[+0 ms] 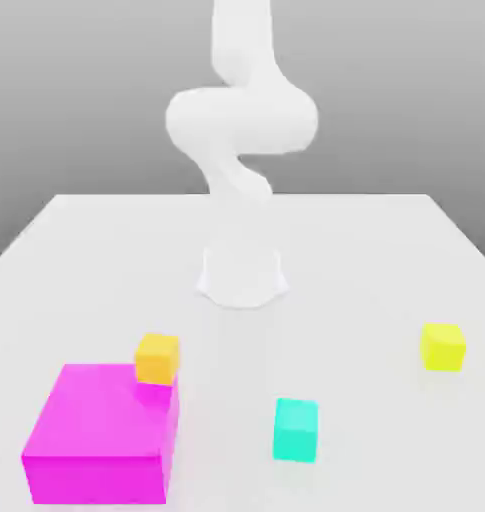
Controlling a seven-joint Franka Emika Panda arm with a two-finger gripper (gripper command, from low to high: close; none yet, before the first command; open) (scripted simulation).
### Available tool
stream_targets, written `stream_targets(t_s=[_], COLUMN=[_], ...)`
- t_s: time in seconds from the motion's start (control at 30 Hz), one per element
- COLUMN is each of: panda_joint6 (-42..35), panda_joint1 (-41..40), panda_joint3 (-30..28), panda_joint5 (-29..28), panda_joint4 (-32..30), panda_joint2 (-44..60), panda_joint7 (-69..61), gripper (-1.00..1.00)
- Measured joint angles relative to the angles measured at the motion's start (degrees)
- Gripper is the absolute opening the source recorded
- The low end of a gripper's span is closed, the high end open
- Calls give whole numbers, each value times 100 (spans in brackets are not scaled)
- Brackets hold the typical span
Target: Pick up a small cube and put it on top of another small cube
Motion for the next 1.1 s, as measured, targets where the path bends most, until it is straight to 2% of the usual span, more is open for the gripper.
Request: stream_targets(t_s=[0.3, 0.67, 0.9, 1.1], panda_joint6=[493, 1052, 1442, 1829], panda_joint1=[1184, 2358, 2945, 3330], panda_joint3=[-192, 18, 361, 741], panda_joint5=[774, 1535, 1764, 1692], panda_joint4=[-470, -1021, -1379, -1704], panda_joint2=[992, 2202, 2935, 3519], panda_joint7=[-1090, -2271, -2837, -3130], gripper=[0, 0, 0, 0])
